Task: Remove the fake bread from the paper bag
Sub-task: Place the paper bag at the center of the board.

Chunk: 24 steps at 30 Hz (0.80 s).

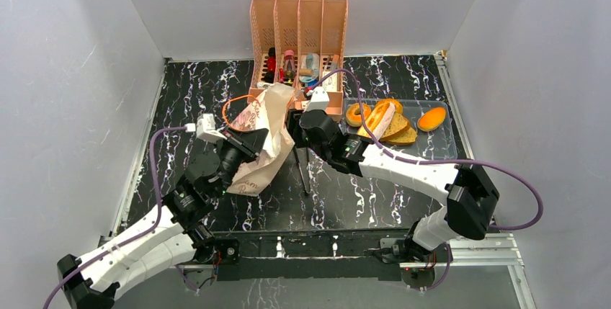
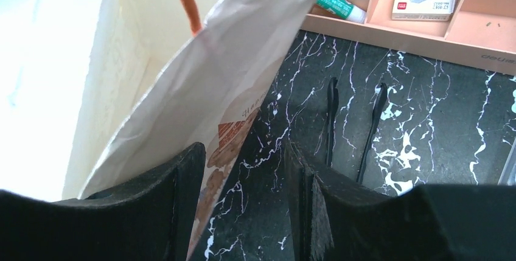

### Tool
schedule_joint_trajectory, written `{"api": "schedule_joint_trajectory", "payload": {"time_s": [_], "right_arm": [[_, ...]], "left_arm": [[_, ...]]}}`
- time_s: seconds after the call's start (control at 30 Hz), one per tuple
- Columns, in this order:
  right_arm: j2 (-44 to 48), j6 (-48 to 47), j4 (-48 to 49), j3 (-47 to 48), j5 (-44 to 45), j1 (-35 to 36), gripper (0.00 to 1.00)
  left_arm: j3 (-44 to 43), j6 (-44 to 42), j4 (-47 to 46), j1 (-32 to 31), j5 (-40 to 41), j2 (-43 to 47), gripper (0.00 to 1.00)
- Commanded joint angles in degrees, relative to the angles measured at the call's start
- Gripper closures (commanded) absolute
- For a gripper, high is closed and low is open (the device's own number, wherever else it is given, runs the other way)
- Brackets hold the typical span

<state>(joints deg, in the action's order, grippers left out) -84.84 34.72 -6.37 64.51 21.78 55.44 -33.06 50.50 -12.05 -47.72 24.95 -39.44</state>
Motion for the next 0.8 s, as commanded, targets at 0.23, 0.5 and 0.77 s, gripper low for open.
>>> {"api": "schedule_joint_trajectory", "payload": {"time_s": [0.23, 0.5, 0.77], "right_arm": [[2.0, 0.08, 3.47, 2.61, 0.78, 0.14, 0.51], [3.41, 0.75, 4.49, 1.8, -0.47, 0.19, 0.51], [3.5, 1.44, 5.18, 1.91, -2.62, 0.2, 0.52]], "left_arm": [[1.86, 4.43, 5.83, -0.09, 5.21, 9.63, 0.85], [3.38, 8.77, 12.59, -0.09, 7.56, 13.81, 0.63], [2.08, 10.82, 21.8, -0.09, 10.4, 18.73, 0.46]]}}
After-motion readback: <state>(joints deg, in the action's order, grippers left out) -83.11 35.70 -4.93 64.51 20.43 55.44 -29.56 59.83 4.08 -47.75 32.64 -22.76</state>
